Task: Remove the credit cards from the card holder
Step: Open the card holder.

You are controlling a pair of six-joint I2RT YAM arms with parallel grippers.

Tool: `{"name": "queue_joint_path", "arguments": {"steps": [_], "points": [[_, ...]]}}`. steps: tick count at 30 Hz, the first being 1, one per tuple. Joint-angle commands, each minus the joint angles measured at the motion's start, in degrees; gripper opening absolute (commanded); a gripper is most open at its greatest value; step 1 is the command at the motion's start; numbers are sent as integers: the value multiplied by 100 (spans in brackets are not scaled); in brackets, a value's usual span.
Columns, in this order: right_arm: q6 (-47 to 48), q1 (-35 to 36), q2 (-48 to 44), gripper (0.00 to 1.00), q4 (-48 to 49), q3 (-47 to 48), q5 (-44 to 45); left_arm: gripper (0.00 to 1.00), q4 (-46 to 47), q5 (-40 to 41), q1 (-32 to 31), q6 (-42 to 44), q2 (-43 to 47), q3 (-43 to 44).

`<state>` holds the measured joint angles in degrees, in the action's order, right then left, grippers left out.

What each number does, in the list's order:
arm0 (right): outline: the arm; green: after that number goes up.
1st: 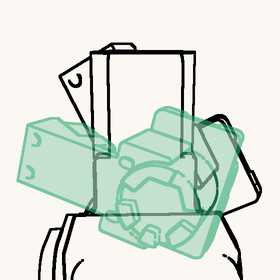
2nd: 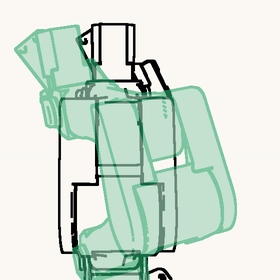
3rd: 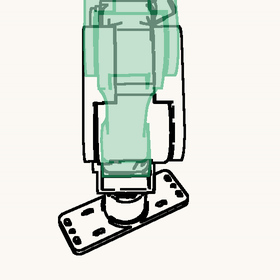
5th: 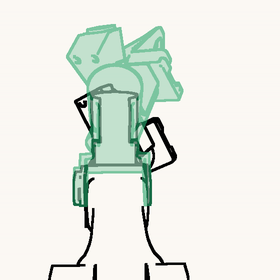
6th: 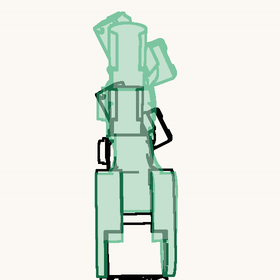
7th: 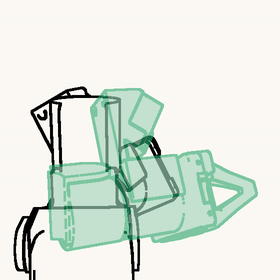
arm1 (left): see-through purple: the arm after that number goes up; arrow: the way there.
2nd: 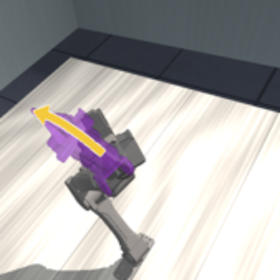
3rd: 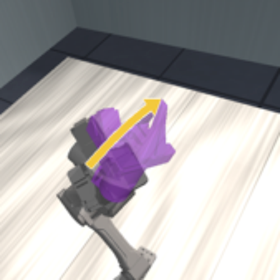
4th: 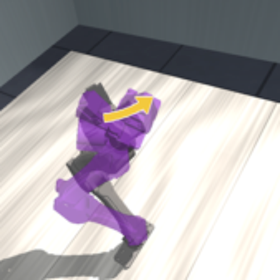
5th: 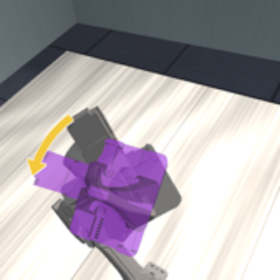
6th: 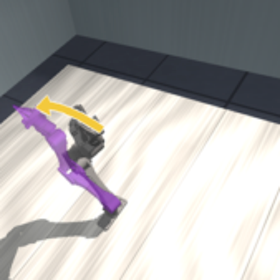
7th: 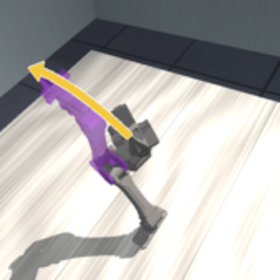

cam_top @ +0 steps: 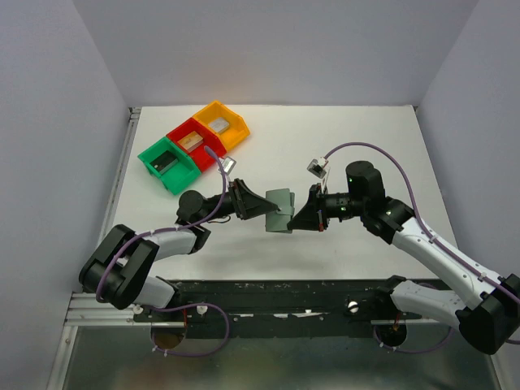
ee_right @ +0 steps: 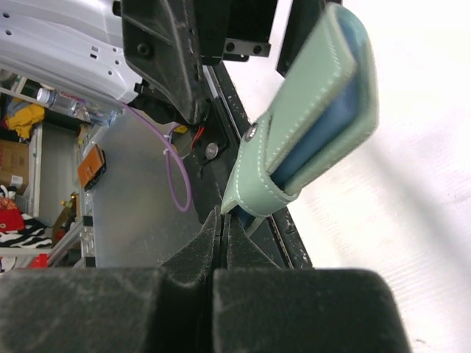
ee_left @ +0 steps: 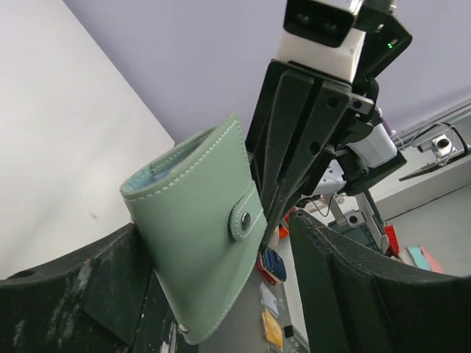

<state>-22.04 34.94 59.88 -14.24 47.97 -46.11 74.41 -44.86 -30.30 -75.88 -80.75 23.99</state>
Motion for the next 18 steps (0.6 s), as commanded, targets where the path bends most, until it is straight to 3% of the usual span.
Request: {"name": "queue_joint_path", "arguments": {"steps": [1,7,18], "points": [[121,48,59,1,106,-86,49,75,1410,-14,25,73,297,44],[139,48,86,1,114,-85,58,59,1164,-67,25,196,446,97],[174,39,50,1,88,-173,137,61,1014,-84,95,240,631,45]]}}
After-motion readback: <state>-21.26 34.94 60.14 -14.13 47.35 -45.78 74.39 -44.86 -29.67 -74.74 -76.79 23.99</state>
